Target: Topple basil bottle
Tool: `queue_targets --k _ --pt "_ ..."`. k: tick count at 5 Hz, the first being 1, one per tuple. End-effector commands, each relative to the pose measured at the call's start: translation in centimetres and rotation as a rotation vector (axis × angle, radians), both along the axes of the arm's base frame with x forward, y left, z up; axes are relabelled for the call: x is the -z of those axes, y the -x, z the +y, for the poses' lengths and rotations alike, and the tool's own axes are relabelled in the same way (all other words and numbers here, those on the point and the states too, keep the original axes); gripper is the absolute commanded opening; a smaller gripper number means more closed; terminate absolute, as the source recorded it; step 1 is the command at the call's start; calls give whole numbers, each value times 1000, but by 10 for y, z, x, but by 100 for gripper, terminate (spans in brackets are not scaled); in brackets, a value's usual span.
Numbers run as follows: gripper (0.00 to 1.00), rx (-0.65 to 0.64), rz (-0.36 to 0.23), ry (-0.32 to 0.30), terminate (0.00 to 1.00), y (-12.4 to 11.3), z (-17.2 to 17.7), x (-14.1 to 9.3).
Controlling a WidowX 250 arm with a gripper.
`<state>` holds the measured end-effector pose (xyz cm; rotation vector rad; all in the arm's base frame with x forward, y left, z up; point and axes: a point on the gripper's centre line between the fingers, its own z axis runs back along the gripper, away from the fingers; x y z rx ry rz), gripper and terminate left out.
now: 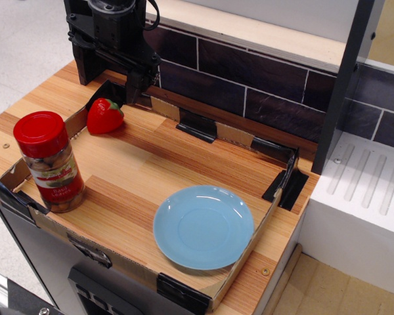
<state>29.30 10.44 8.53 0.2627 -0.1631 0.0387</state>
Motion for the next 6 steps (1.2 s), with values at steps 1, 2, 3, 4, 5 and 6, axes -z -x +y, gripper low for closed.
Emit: queue_targets --k 1,2,3,4,5,6 --pt "100 0 0 0 0 0 0 0" --pt "100 230 129 50 0 16 1 -10" --pt "100 371 157 58 0 31 4 -18" --pt "100 487 175 34 0 48 6 -23" --pt "100 558 170 35 0 66 7 -24" --pt "100 564 162 44 0 79 8 -23"
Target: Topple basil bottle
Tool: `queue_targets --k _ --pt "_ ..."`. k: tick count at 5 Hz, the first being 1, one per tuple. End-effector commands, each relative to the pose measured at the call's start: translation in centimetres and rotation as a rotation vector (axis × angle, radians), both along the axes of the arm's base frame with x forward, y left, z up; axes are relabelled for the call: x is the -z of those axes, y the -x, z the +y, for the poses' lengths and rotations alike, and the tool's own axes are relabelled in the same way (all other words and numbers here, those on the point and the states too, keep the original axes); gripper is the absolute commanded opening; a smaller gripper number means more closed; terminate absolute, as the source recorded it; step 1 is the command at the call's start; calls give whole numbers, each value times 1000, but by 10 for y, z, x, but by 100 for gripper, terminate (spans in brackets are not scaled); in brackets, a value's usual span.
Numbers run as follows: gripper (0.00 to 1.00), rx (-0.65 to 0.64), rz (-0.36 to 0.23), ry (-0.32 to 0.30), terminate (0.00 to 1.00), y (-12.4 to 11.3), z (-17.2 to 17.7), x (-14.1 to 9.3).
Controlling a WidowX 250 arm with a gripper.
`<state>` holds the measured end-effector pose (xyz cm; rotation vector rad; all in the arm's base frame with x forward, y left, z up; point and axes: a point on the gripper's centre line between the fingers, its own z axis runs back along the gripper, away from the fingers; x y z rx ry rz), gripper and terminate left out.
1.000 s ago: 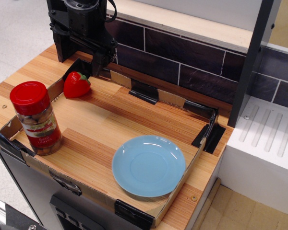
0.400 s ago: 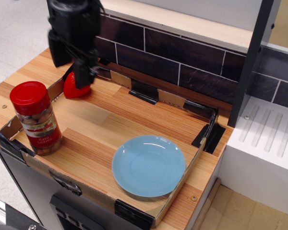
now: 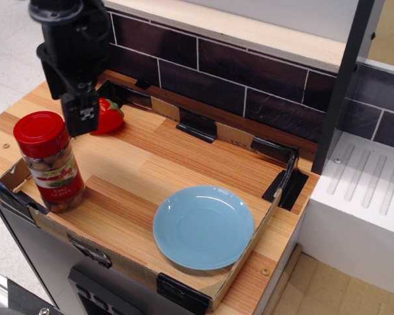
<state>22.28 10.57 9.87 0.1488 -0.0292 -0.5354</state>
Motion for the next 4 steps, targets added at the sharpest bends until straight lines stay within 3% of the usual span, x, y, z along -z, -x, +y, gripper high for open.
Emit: queue_targets --k 1,4 --pt "100 -2 -21 11 0 16 6 -5" --pt "100 1 -27 -22 0 23 15 3"
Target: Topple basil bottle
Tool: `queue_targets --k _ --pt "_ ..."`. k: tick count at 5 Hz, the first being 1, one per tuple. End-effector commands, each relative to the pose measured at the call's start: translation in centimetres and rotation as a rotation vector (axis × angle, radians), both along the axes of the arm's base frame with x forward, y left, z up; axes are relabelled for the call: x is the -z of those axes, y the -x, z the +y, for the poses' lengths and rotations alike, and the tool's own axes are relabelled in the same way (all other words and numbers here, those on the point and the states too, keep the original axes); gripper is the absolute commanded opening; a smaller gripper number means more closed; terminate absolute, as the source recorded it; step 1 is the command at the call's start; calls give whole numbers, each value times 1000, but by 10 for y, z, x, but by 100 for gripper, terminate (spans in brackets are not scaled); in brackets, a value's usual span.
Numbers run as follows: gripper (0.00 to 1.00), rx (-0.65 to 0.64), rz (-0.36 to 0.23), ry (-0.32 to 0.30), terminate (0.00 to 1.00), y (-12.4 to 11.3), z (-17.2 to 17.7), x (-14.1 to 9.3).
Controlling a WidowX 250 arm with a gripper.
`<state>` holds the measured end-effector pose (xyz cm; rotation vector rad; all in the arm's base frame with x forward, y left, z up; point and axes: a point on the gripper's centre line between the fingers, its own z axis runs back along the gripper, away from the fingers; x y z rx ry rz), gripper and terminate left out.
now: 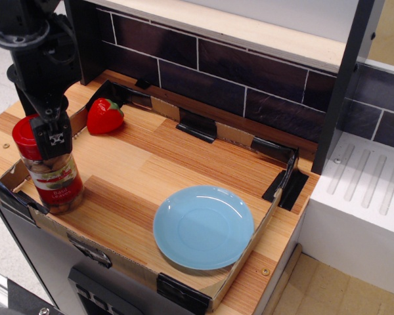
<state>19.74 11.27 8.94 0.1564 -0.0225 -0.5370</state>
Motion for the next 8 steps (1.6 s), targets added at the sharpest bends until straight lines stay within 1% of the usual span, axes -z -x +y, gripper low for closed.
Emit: queue_targets --k 1,2,3,4,5,6,7,8 --pt "100 6 -35 -26 0 -2 9 -4" --pt "0 22 -4 -35 0 -3 11 -7" --pt "0 -27 54 -112 0 -9 8 -15" --pt "0 -91 125 -232 0 -17 -4 -17" --pt "0 -131 151 -295 0 -27 -17 -9" --pt "0 -156 175 -329 0 -38 -22 6" --pt "0 -172 160 -311 0 -50 -25 18" --pt "0 -151 95 -246 0 -62 -28 26"
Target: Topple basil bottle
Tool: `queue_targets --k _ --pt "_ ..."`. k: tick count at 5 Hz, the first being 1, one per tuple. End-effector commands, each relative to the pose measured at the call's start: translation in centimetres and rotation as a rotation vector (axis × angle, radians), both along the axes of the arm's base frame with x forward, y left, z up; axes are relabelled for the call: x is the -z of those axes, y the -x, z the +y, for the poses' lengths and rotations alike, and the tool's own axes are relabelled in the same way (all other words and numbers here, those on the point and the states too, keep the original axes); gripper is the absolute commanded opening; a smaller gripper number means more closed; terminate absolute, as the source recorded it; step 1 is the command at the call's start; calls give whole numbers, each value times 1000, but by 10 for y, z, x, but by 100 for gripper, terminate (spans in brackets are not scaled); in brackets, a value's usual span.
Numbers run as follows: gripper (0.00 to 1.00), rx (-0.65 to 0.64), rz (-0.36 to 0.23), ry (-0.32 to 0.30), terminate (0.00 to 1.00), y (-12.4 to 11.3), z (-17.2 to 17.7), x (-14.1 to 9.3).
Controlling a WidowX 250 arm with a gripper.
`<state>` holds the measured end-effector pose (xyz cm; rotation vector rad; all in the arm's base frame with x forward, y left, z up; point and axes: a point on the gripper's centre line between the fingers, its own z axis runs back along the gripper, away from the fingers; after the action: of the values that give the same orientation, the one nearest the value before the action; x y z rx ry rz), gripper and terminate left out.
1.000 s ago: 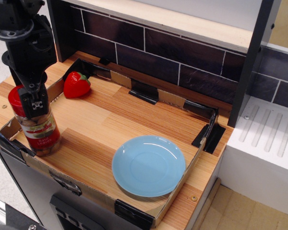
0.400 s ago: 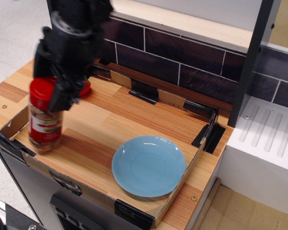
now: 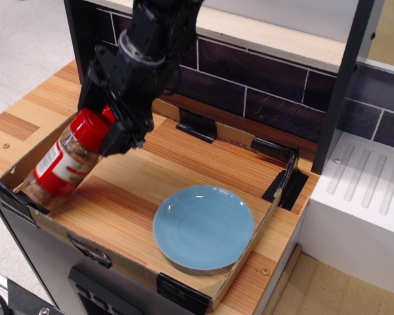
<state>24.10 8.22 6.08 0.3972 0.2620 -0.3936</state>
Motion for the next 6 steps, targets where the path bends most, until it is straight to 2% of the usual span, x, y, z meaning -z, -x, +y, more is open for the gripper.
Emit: queue_targets --k 1,2,3,4,6 --pt "0 53 -247 114 0 -27 2 4" --pt "0 63 -295 181 0 -35 5 13" --pt "0 10 -356 251 0 -41 4 19" --pt "100 -51 -405 259 0 -42 7 14" --pt "100 -123 -389 315 0 -43 8 -1"
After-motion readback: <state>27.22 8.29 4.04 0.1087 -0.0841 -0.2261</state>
